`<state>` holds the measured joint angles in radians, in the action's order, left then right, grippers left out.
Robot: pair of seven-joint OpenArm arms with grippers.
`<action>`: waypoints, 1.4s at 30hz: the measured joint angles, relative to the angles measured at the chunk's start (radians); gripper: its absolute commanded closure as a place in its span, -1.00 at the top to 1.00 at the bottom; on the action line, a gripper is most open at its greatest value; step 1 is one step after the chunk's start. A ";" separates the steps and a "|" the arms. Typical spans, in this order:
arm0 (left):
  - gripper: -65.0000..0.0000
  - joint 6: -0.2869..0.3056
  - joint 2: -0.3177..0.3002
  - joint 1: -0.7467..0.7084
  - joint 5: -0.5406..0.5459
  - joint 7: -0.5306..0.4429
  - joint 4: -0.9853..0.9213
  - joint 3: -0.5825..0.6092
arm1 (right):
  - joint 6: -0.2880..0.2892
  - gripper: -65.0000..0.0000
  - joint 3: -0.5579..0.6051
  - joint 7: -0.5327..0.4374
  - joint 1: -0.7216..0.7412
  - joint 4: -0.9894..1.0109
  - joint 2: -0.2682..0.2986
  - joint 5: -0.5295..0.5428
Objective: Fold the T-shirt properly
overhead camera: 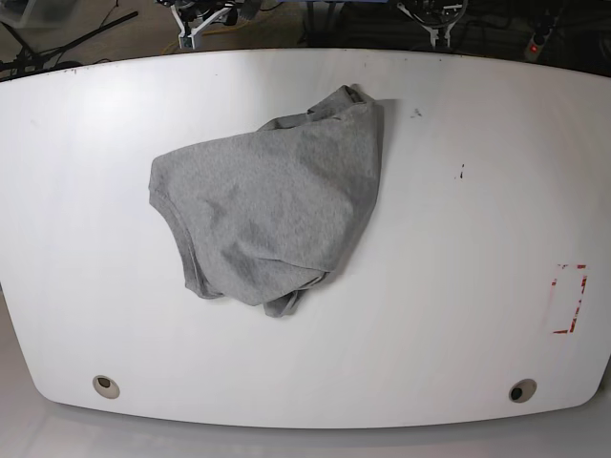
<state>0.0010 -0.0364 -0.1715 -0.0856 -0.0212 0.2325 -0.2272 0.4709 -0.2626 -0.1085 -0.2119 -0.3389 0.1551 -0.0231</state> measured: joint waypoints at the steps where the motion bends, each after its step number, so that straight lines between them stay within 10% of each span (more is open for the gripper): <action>1: 0.15 -0.001 -0.001 0.000 0.000 0.000 0.001 0.000 | 0.000 -0.18 0.000 0.000 0.000 0.000 0.000 0.000; 12: 0.12 0.030 -0.005 -0.280 0.004 -0.192 0.351 0.081 | -0.005 -0.21 0.007 0.003 -0.105 -0.187 -0.010 0.000; 42: 0.13 0.006 0.009 -0.274 0.003 -0.105 0.370 0.074 | -0.016 -0.21 0.009 0.021 -0.196 -0.274 -0.039 -0.001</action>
<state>0.0071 -0.0273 -0.4458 -0.0822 -0.1265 0.6025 -0.1532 0.4545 -0.2539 -0.0872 -0.4076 -0.6128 0.1165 -0.0238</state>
